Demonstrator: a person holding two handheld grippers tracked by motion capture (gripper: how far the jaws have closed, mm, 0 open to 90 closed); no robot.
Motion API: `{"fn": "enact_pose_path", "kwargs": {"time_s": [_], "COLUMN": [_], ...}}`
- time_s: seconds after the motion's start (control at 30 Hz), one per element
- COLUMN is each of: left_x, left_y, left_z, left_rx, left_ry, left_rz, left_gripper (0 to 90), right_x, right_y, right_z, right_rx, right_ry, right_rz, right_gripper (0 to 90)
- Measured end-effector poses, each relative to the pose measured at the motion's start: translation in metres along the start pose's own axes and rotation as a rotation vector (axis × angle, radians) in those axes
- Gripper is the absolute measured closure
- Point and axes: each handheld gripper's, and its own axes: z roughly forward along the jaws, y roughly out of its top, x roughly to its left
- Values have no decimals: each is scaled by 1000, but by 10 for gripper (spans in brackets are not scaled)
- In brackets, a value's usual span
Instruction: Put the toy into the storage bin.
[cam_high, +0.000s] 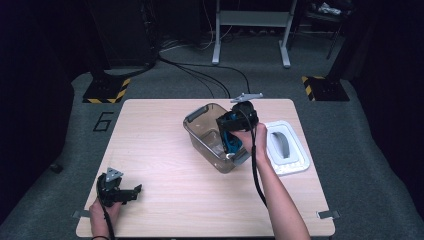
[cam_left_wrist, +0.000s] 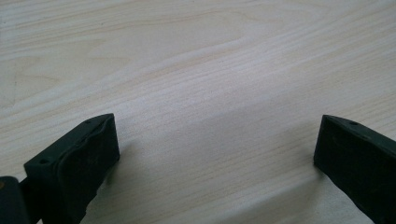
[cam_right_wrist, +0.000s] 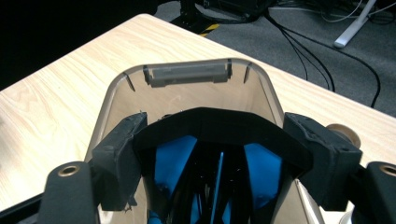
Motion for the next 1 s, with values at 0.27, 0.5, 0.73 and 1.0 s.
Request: {"fn": "enact_pose_path", "kwargs": {"time_s": [0.27, 0.5, 0.73, 1.0], "left_x": [0, 0, 0, 0], "left_y": [0, 0, 0, 0], "left_z": [0, 0, 0, 0], "left_rx": [0, 0, 0, 0], "left_ry": [0, 0, 0, 0], "left_rz": [0, 0, 0, 0], "left_gripper": [2, 2, 2, 2], "right_x": [0, -2, -1, 2], "right_y": [-9, -19, -27, -33], "right_z": [4, 7, 9, 12], "right_rx": [22, 47, 73, 109], "right_ry": [-1, -9, -14, -18], "right_rz": [7, -1, 0, -32], "right_gripper": [236, 236, 236, 235]}}
